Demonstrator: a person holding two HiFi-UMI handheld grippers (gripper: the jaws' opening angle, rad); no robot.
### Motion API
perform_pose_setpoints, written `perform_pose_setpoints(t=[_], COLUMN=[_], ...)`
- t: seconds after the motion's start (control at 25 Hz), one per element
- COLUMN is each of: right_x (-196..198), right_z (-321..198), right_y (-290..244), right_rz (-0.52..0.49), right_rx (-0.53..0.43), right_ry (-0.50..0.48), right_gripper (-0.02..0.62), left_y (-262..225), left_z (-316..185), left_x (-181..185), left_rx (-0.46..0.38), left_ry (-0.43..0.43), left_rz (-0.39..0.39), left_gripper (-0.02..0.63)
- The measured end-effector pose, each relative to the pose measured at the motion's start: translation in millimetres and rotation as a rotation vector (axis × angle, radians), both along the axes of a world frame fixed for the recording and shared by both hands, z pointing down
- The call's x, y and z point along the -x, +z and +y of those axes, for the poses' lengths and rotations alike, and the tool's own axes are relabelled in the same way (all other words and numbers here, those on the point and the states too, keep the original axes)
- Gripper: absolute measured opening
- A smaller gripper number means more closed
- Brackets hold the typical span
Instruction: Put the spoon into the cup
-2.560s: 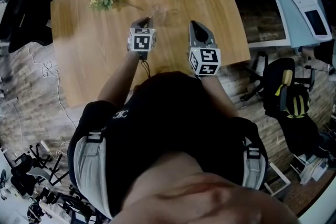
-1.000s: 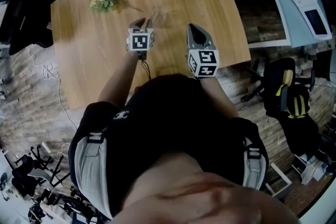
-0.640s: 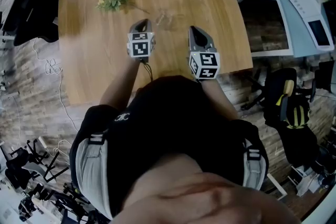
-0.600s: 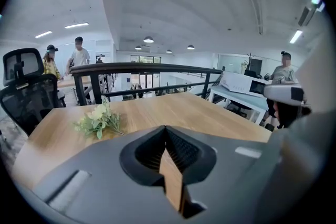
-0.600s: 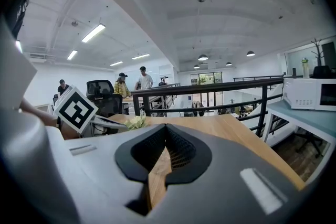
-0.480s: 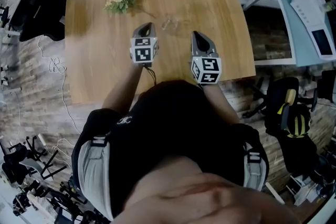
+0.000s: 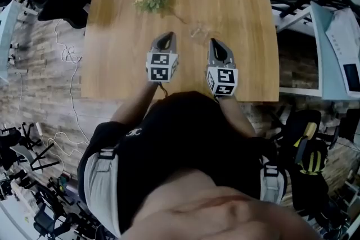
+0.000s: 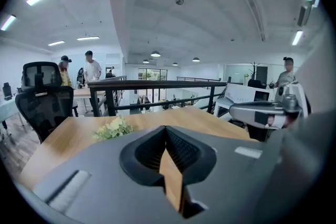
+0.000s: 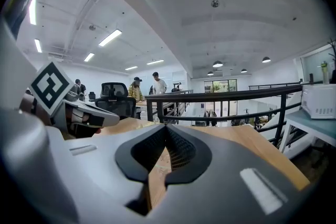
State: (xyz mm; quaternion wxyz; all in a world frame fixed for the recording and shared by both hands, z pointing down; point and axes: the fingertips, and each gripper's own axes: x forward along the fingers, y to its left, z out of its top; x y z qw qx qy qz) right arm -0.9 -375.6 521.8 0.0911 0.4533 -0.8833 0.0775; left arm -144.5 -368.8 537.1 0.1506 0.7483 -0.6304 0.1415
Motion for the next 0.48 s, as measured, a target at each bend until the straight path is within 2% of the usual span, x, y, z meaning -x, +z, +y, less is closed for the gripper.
perform_pose_setpoints(t=[0.28, 0.48], right_x=[21.8, 35.4], right_z=[-0.2, 5.4], right_y=[-6.9, -2.5], right_rz=[-0.033, -0.026], right_rx=[-0.023, -0.017], right_ry=[-0.057, -0.097], right_gripper=[-0.002, -0.003], left_y=[-24.9, -23.4], left_z=[22.8, 26.9], left_x=[27.5, 31.9], left_rx=[-0.088, -0.092], left_ry=[-0.066, -0.076], left_rz=[-0.027, -0.029], left_gripper=[0.012, 0.012])
